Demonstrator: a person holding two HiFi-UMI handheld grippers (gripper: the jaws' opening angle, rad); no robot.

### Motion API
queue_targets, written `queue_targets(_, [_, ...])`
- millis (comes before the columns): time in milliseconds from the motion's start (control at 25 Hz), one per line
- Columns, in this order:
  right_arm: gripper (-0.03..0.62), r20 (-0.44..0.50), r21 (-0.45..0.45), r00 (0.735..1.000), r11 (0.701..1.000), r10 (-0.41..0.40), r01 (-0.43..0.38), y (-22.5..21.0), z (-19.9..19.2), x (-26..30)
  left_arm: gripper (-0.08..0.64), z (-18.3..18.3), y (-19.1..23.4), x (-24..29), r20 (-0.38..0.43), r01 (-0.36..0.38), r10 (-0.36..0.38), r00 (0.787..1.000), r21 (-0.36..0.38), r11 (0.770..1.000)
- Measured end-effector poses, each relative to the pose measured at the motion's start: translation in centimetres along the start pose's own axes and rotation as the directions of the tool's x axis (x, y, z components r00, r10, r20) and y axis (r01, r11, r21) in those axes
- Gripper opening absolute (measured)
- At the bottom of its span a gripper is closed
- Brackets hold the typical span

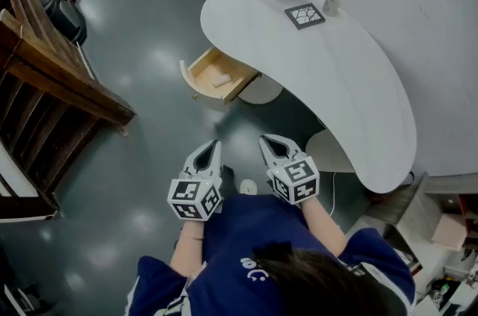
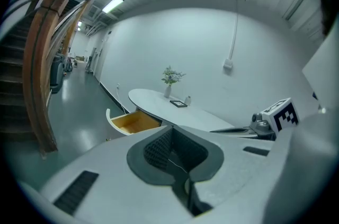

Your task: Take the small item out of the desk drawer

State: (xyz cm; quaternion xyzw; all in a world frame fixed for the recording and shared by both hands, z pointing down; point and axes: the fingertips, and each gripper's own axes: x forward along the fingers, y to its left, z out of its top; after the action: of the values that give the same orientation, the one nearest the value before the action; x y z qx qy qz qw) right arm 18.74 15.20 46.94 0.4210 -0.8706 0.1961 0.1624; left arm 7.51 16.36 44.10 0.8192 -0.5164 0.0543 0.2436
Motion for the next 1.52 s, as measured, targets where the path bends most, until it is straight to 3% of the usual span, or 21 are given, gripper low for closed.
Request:
queue_targets(120, [0.008, -0.005, 0.007, 1.0, 1.0, -0.02, 0.02, -0.7, 0.0, 0.7, 0.003, -0.4, 0.6, 0.9, -0.025, 0.005, -0.004, 1.0, 0.044, 0.999])
queue_targets(280, [0.008, -0.009, 0.01, 0.999, 0.999, -0.047, 0.047, -1.6, 0.6, 2.3, 0.003, -0.1, 1.9, 2.9, -0.038, 0.027, -0.025, 0.999, 0.042, 0.999])
queue_targets(520, [0.008, -0.035, 0.047, 0.999, 0.998, -0.027, 0.029, -2.4, 2.1, 5.8, 0.003, 1.4, 3.0, 6.9, -0.12, 0.148, -0.131, 0.984, 0.14, 0.979])
queue_targets(640, [0.008, -0.034, 0.071, 0.999, 0.997, -0.017, 0.02, -2.4, 3.0, 7.9, 0.003, 2.3, 5.2, 9.0, -0.133, 0.15, -0.132, 0.982, 0.131, 0.98])
queue_targets(960, [0.008, -0.112, 0.03, 0.993, 0.999, -0.034, 0.038, -2.5, 4.4, 13.9, 0.003, 3.8, 11.9, 12.0, -0.153, 0.137, -0.125, 0.98, 0.07, 0.988])
queue_targets(1160, [0.008, -0.113, 0.008, 0.99, 0.997, -0.08, 0.082, -3.2, 6.9, 18.0, 0.003, 6.0, 15.2, 14.3, -0.172, 0.18, -0.155, 0.973, 0.143, 0.973])
queue_targets(1520, [0.008, -0.136, -0.003, 0.981, 0.99, -0.137, 0.138, -3.6, 8.2, 21.9, 0.003, 8.7, 19.2, 16.2, -0.159, 0.21, -0.19, 0.969, 0.125, 0.97])
